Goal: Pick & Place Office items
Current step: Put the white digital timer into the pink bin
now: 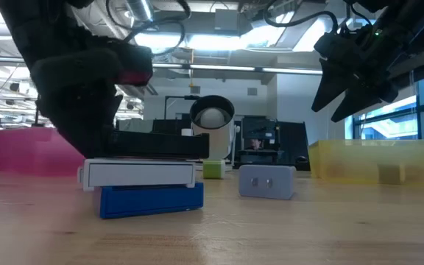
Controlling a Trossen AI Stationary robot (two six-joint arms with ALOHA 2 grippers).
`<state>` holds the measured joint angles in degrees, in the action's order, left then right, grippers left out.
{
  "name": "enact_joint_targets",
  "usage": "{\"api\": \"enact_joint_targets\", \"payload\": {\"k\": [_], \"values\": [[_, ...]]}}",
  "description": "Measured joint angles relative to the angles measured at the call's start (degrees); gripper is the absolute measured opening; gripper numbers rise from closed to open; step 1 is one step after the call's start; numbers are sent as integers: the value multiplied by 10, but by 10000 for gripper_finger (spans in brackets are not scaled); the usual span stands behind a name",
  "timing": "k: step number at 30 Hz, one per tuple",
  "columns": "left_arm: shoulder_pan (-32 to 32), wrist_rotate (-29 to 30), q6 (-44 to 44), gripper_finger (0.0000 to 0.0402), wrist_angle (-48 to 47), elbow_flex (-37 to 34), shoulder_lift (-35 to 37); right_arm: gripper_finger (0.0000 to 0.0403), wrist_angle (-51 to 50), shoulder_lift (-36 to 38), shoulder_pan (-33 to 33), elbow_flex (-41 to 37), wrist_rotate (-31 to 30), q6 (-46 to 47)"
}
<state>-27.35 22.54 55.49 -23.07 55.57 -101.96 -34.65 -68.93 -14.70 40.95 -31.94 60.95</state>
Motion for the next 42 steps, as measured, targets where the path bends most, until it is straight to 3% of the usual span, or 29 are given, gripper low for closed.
{"api": "enact_joint_targets", "payload": {"k": [11,22,29,36,42], "values": [[0,57,-55,163,6,1,80,318,2,0,0,0,0,0],[-1,218,-142,165,8,1,238,318,4,0,0,0,0,0],[-4,282,-187,161,4,1,287,318,5,0,0,0,0,0],[-3,368,-187,163,-50,1,292,318,5,0,0,0,0,0],[13,405,-97,162,-173,1,292,318,5,0,0,0,0,0]]}}
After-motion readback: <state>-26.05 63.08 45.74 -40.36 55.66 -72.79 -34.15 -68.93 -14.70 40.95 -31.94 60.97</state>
